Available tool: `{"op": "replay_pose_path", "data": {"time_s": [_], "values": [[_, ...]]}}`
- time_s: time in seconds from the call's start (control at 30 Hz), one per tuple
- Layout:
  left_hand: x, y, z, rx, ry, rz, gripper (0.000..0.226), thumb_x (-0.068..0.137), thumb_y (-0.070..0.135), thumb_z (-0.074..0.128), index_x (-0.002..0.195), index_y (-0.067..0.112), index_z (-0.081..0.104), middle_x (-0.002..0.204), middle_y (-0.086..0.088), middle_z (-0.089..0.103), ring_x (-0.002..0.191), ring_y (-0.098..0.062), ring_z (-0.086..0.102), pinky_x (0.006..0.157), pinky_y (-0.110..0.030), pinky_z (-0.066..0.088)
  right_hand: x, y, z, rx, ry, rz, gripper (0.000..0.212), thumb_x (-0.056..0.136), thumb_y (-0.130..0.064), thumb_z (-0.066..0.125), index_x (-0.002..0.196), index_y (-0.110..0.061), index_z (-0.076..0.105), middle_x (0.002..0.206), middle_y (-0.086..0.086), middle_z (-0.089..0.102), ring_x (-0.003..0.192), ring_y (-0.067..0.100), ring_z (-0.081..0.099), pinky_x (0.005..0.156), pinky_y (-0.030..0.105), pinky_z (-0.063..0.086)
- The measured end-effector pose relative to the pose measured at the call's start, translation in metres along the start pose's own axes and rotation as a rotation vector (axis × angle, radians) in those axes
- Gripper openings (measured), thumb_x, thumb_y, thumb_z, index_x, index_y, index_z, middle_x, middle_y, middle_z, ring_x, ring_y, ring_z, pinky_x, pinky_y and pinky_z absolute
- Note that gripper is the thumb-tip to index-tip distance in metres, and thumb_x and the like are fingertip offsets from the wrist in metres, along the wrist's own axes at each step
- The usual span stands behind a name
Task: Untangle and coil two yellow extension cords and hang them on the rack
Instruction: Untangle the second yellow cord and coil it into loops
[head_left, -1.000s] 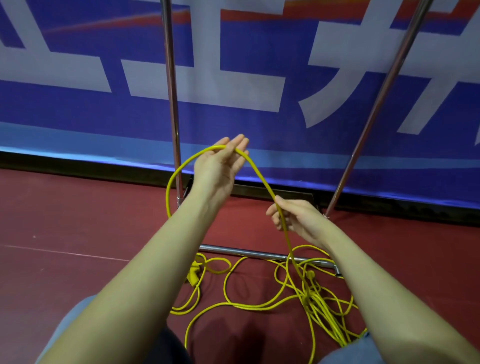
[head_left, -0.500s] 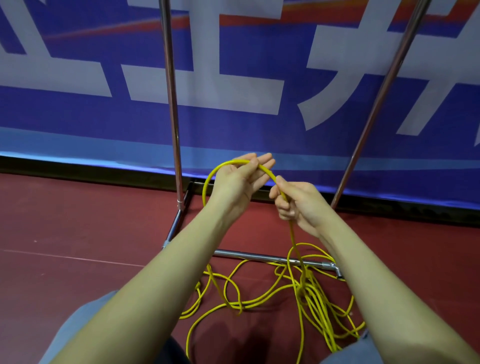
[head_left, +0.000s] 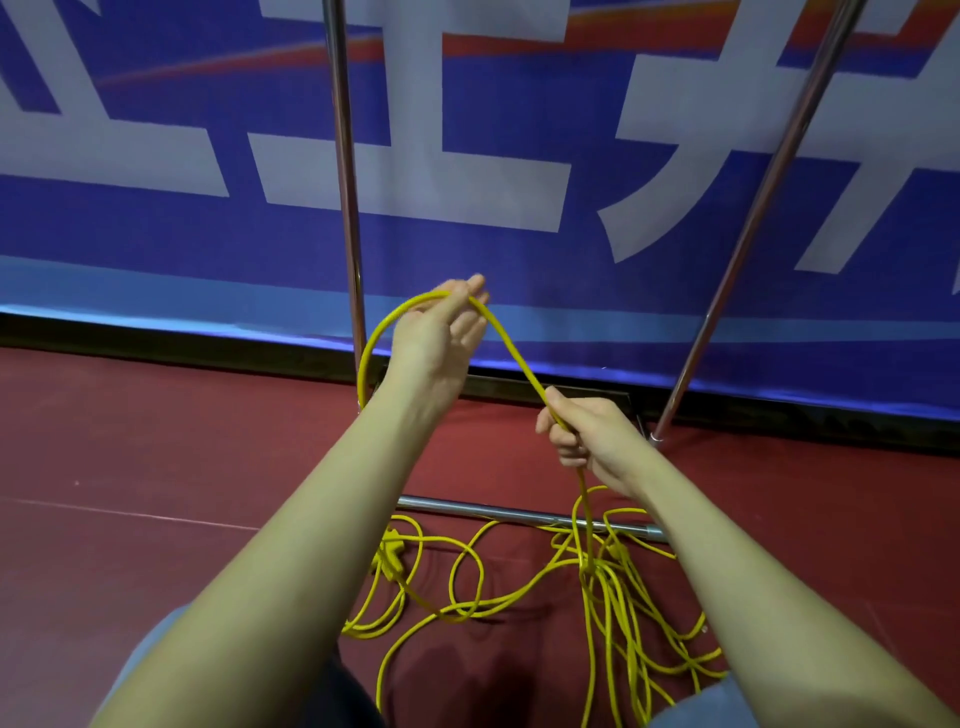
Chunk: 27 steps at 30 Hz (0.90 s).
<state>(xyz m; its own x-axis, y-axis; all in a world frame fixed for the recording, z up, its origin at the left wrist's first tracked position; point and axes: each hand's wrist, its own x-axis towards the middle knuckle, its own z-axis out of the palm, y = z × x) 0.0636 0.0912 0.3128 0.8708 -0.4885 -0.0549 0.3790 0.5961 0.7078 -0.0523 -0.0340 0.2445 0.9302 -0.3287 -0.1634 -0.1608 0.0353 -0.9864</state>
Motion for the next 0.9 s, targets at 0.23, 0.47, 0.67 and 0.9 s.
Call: {"op": "replay_pose_path", "data": {"time_s": [0.23, 0.47, 0.67, 0.9], "values": [[-0.020, -0.024, 0.007, 0.048, -0.069, -0.177, 0.022, 0.105, 0.016, 0.027, 0.098, 0.005, 0.044, 0.113, -0.025, 0.059, 0.106, -0.035, 0.058, 0.082, -0.036, 0.051, -0.005, -0.034, 0.007, 0.114, -0.002, -0.126, 0.041, 0.099, -0.029, 0.042, 0.071, -0.003, 0.056, 0.043, -0.005, 0.032, 0.038, 0.006, 0.020, 0.044, 0.020, 0.014], [-0.007, 0.007, 0.011, -0.151, -0.051, -0.107, 0.029, 0.106, 0.015, 0.022, 0.109, -0.001, 0.045, 0.130, -0.030, 0.051, 0.120, -0.041, 0.052, 0.085, -0.042, 0.050, -0.003, -0.010, 0.004, -0.114, -0.048, -0.038, 0.043, 0.093, -0.039, 0.044, 0.072, -0.006, 0.062, 0.053, 0.002, 0.048, 0.051, 0.011, 0.041, 0.055, 0.022, 0.032], [-0.001, 0.009, 0.000, -0.241, -0.003, -0.083, 0.029, 0.105, 0.023, 0.028, 0.114, 0.002, 0.045, 0.134, -0.023, 0.052, 0.123, -0.034, 0.052, 0.089, -0.038, 0.047, -0.005, -0.019, 0.000, 0.014, -0.004, -0.129, 0.037, 0.101, -0.021, 0.037, 0.075, -0.005, 0.057, 0.047, -0.005, 0.037, 0.042, 0.005, 0.027, 0.048, 0.020, 0.024], [-0.032, -0.023, 0.010, 0.062, -0.160, -0.110, 0.011, 0.101, 0.003, 0.035, 0.110, 0.005, 0.041, 0.125, -0.027, 0.056, 0.111, -0.034, 0.059, 0.084, -0.030, 0.053, -0.007, -0.033, 0.022, -0.005, 0.004, -0.217, 0.038, 0.100, -0.022, 0.040, 0.071, -0.004, 0.056, 0.043, -0.004, 0.039, 0.038, 0.008, 0.029, 0.043, 0.017, 0.025]]}}
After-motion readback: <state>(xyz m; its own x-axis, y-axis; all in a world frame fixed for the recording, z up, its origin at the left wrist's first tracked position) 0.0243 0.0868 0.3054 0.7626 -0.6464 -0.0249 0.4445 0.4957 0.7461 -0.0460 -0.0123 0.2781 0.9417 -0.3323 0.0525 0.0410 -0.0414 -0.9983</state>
